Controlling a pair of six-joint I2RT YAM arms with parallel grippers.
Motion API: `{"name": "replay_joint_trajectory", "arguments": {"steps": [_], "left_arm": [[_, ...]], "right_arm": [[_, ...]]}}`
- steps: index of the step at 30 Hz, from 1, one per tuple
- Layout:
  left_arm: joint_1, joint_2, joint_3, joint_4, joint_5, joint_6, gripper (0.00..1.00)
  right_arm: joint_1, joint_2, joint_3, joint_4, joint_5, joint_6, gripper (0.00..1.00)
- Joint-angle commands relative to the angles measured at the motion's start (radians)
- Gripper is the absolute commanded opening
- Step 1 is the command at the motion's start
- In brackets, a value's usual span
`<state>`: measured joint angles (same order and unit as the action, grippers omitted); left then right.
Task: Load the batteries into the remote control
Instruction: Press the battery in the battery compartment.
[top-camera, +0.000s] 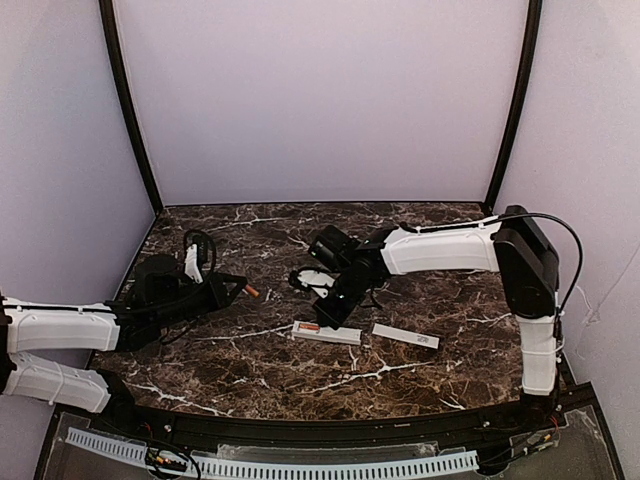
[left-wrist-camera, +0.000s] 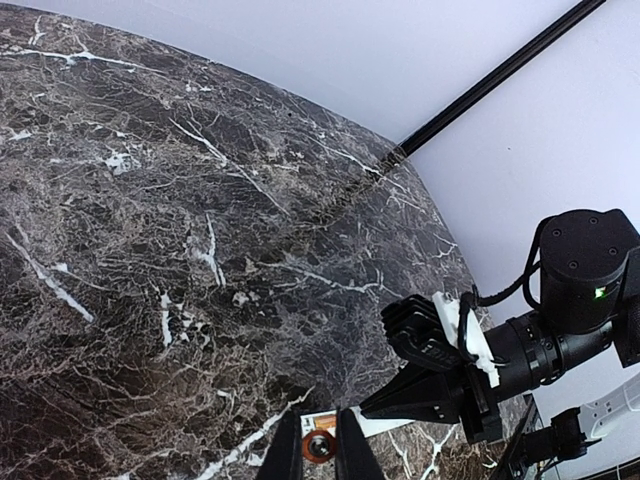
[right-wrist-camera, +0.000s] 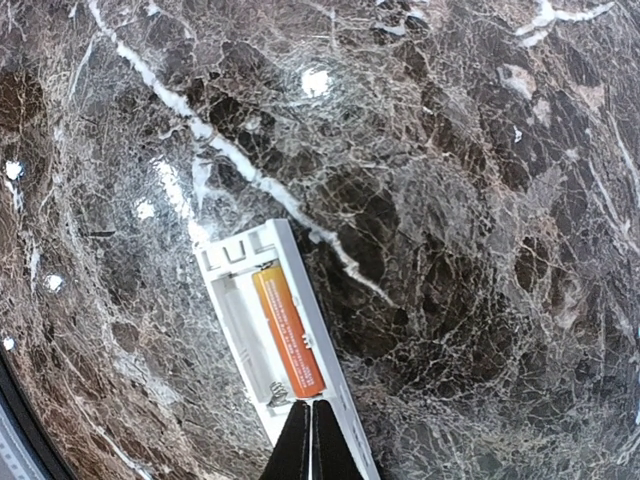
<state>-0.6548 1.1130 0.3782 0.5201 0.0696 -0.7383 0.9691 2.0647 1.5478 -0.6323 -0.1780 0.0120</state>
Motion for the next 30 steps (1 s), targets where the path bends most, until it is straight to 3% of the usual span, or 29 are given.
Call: {"name": "replay_joint_trajectory", "arguments": {"steps": [1,30], "left_arm": [[-0.001,-0.019,-0.006,-0.027,-0.007,0.019,0.00],[0.021,-0.013,-0.021,-0.022,0.010,0.020,0.00]], "right_arm": [[0.009,0.023,0.021,-0.013,0.010,-0.007,0.02],[0.031,0.102,0.056,-0.056,0.025,-0.053,0.01]]}}
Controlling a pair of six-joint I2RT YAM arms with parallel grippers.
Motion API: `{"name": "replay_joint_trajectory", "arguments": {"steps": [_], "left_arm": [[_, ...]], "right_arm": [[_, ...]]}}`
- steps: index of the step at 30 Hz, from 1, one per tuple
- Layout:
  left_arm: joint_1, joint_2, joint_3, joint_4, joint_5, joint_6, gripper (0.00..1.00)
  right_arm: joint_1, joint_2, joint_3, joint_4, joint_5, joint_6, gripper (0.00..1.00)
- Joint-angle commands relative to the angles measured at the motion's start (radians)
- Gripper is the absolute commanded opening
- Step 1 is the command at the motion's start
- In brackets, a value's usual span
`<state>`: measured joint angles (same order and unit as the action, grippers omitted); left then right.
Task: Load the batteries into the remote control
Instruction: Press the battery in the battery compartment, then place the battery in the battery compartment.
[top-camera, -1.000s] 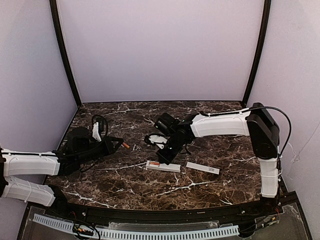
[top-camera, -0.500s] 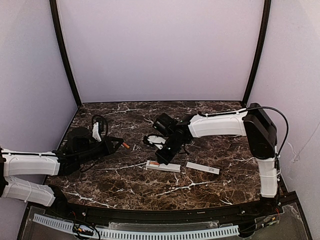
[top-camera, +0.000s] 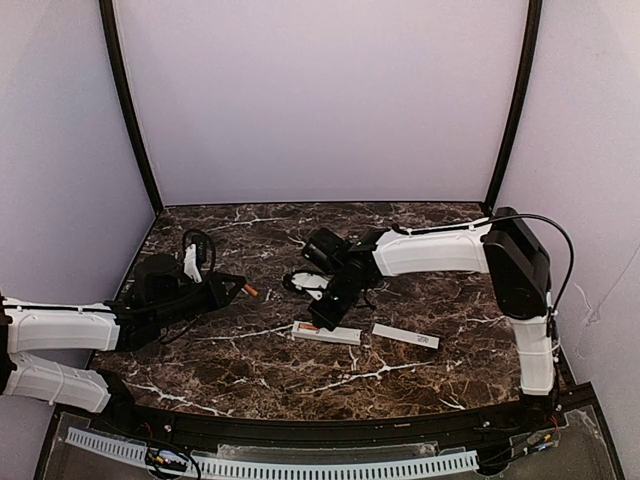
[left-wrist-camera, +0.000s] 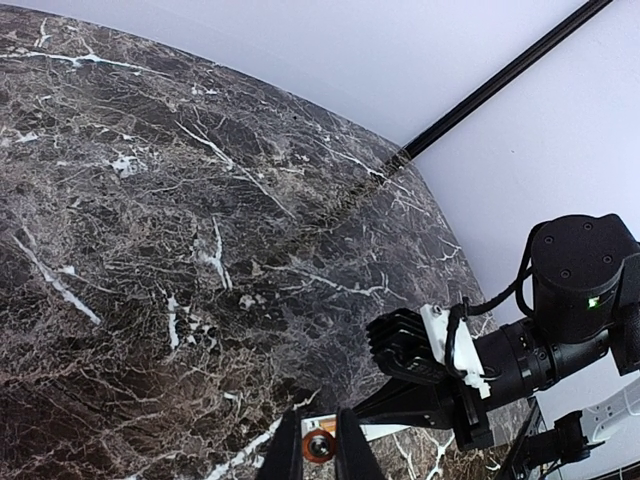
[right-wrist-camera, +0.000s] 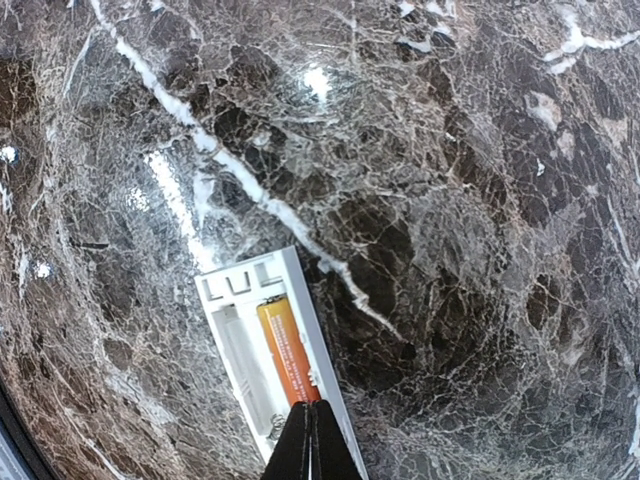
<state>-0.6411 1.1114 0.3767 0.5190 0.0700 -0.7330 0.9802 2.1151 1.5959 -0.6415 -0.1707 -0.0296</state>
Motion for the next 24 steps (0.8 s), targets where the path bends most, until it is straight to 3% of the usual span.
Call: {"name": "replay_joint_trajectory", "arguments": {"steps": [1,4,6,12,18,24], "left_arm": [[0.008,-0.012,-0.021,-0.021,0.010,0.014,0.00],[0.008,-0.015,-0.029,-0.014,0.023,0.007,0.00],[0.008,-0.014,-0.034,-0.003,0.041,-0.001,0.00],[-0.051,0.023,-0.053,0.065,0.037,-0.045,0.00],[-0.158,0.103,-0.023,0.113,-0.049,-0.068,0.00],[-0.227,0.230,0.020,0.194,-0.108,-0.098,0.00]], "right_arm": [[0.020,0.052,0.010,-0.050,0.021,-0.011,0.01],[0.018,0.023,0.010,-0.043,0.038,0.005,0.06],[0.008,-0.019,0.010,-0.029,0.043,0.019,0.15],[-0.043,-0.169,-0.048,0.053,0.004,0.029,0.32],[-0.088,-0.293,-0.197,0.111,-0.063,0.016,0.40],[-0.106,-0.337,-0.328,0.168,-0.071,0.028,0.41]]}}
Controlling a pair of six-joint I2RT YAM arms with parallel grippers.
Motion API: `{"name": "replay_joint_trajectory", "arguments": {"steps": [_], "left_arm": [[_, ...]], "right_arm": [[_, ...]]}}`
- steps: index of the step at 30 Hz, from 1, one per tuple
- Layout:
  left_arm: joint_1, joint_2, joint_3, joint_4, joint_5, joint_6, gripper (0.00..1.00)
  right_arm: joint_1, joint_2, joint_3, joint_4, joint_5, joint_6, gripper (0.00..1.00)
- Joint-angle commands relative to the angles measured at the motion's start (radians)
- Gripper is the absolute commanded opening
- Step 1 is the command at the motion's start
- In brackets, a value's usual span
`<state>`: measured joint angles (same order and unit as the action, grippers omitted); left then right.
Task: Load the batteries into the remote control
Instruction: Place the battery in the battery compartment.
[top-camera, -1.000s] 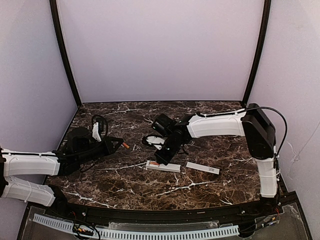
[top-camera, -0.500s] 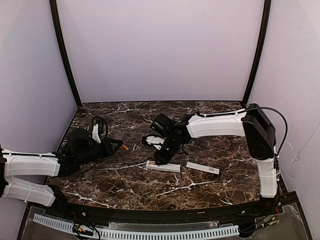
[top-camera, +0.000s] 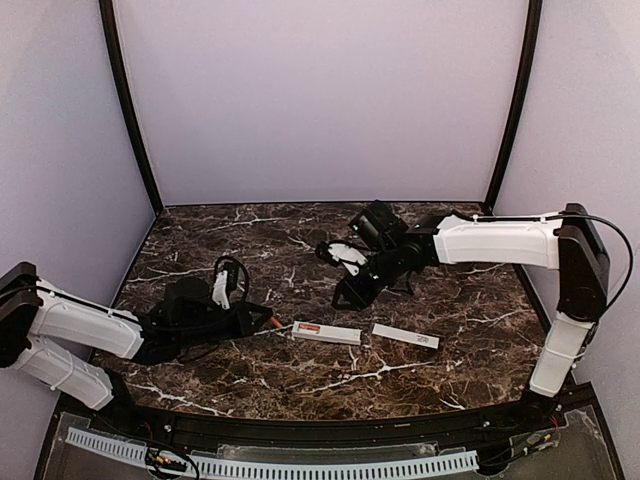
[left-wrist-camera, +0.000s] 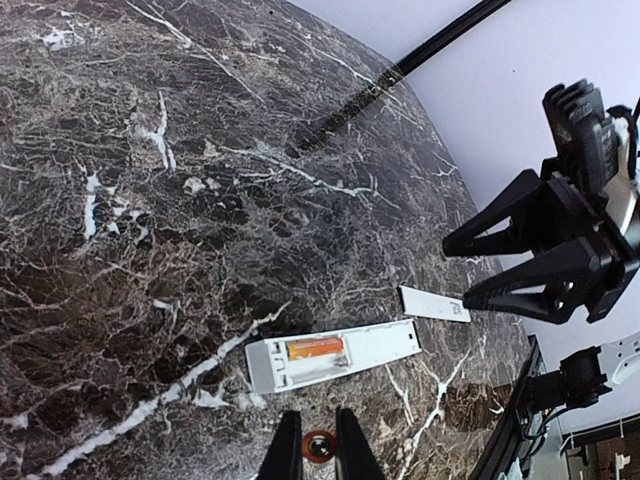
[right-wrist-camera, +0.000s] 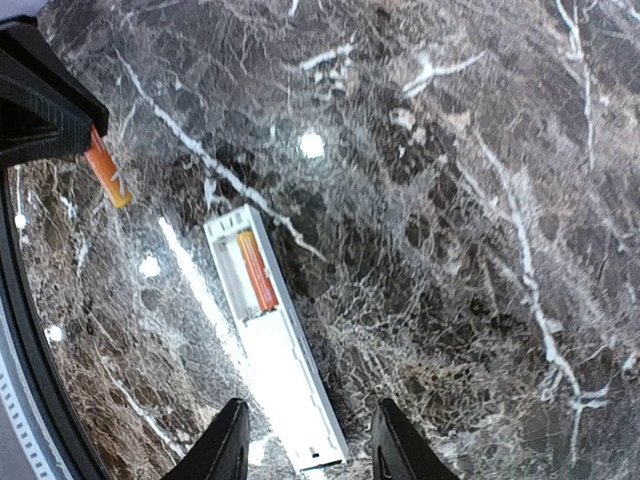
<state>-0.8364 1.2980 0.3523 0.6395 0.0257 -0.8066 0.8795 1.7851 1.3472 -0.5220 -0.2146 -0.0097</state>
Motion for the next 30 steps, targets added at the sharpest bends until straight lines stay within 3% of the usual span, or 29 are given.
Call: {"name": "replay_joint_trajectory", "arguments": {"steps": [1,17,30], "left_arm": [[-0.037,0.067,0.051,0.085,-0.078,-0.024,0.00],[-0.155,0.280,0.192,0.108,-0.183,-0.067,0.00],[-0.165,0.351,0.224,0.086,-0.232,-0.080,0.00]], "right_arm": [[-0.006,-0.012,-0.093,0.058,-0.030,0.008,0.41],[-0.031,-0.096,-0.208,0.087,-0.009,-0.015,0.42],[-0.034,-0.106,-0.256,0.110,-0.005,-0.011,0.41]]}}
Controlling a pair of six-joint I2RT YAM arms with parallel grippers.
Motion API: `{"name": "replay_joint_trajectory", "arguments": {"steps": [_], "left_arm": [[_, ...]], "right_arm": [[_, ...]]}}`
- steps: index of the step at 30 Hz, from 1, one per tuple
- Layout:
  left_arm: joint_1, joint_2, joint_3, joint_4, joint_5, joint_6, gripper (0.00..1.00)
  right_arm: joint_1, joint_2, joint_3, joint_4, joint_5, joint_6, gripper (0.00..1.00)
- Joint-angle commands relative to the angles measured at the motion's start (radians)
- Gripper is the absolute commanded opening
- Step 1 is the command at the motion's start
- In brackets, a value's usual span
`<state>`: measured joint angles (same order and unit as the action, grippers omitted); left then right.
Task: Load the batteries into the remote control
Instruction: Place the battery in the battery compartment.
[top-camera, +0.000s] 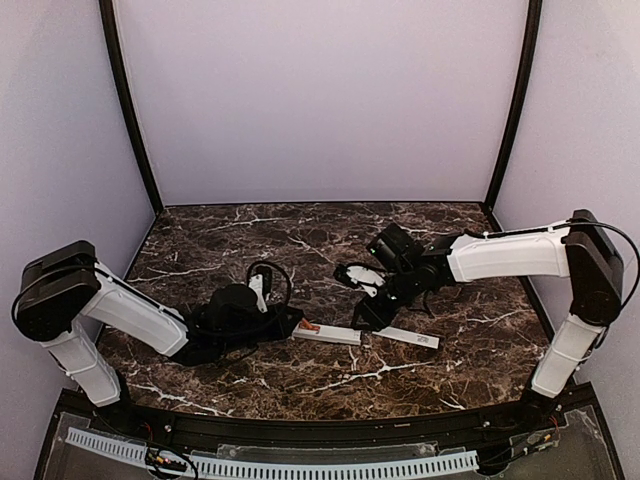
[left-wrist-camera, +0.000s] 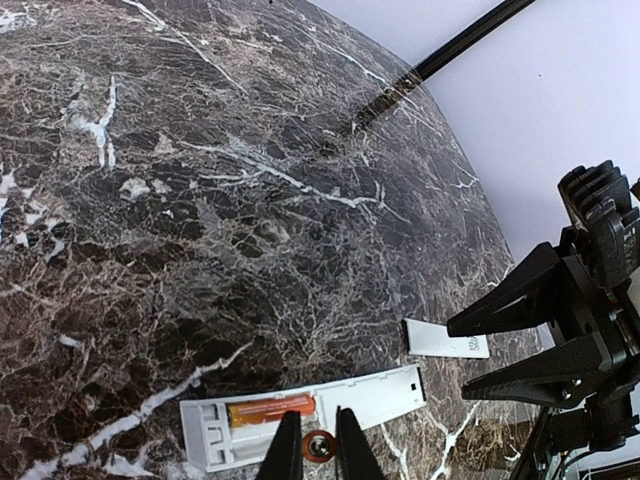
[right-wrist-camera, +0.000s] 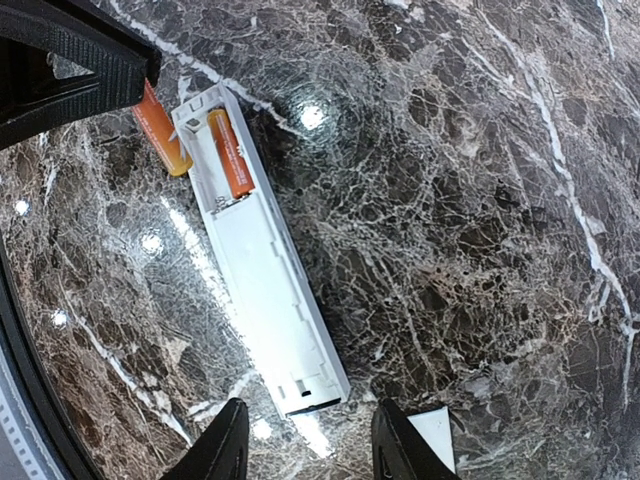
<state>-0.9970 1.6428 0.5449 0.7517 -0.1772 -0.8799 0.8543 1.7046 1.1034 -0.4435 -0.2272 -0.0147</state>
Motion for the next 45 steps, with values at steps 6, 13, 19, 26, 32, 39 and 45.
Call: {"name": "replay_joint_trajectory", "arguments": {"steps": [6,13,19,26,32,39,45], "left_arm": [[-0.006,0.036,0.036,-0.010,-0.028,-0.026,0.00],[-0.008,0.041,0.035,-0.015,-0.033,-0.025,0.00],[-0.013,0.044,0.031,-0.025,-0.046,-0.033,0.00],[-0.020,0.063,0.040,-0.022,-0.050,-0.037,0.00],[-0.027,0.063,0.035,-0.027,-0.056,-0.041,0.01],[-0.037,0.064,0.040,-0.042,-0.070,-0.043,0.08],[-0.038,0.078,0.040,-0.044,-0.073,-0.056,0.09]], "right_arm": [[-0.012,-0.017,-0.016,0.031,0.015,-0.011,0.40],[-0.014,-0.018,-0.023,0.038,0.013,-0.011,0.39],[-0.015,-0.019,-0.025,0.039,0.014,-0.012,0.37],[-0.017,-0.023,-0.031,0.038,0.014,-0.013,0.36],[-0.018,-0.022,-0.034,0.039,0.016,-0.013,0.35],[-0.020,-0.022,-0.032,0.041,0.014,-0.016,0.35],[-0.019,-0.028,-0.036,0.041,0.014,-0.015,0.35]]}}
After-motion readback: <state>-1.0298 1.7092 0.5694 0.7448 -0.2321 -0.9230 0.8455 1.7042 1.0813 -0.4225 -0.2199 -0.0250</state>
